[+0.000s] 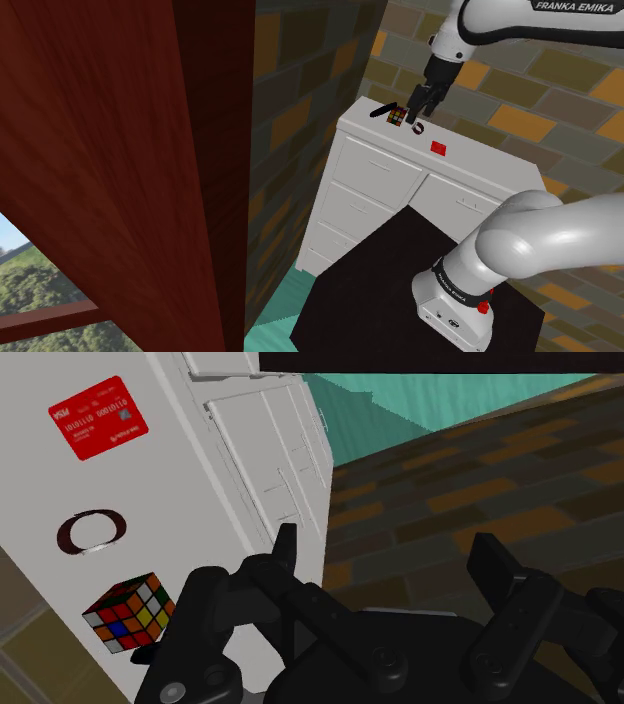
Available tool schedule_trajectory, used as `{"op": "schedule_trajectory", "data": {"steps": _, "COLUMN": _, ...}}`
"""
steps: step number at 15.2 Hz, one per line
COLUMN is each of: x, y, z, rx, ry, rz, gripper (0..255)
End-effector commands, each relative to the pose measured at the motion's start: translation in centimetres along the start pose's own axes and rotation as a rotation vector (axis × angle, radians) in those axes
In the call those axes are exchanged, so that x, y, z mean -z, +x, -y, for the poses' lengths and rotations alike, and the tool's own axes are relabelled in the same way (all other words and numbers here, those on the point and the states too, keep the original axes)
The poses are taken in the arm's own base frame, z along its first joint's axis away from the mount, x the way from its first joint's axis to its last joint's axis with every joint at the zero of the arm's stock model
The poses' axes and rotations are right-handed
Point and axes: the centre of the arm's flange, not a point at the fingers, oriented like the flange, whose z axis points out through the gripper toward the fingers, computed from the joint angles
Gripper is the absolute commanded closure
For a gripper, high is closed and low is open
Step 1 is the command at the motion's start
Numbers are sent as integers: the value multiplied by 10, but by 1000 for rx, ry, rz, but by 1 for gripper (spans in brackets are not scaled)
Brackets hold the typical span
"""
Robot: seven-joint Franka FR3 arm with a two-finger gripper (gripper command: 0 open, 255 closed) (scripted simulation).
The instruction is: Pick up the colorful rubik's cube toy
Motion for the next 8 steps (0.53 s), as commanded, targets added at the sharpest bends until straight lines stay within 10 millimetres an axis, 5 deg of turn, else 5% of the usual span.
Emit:
{"op": "schedule_trajectory", "data": {"steps": 1, "x": -8, "y": 12, "z": -23, "rx": 13, "ry": 1, "rz": -2, "gripper": 0}}
{"op": "schedule_trajectory", "data": {"steps": 8, "x": -37, "y": 56, "z": -100, "rx": 56, "ry": 7, "rz": -9, "gripper": 0}}
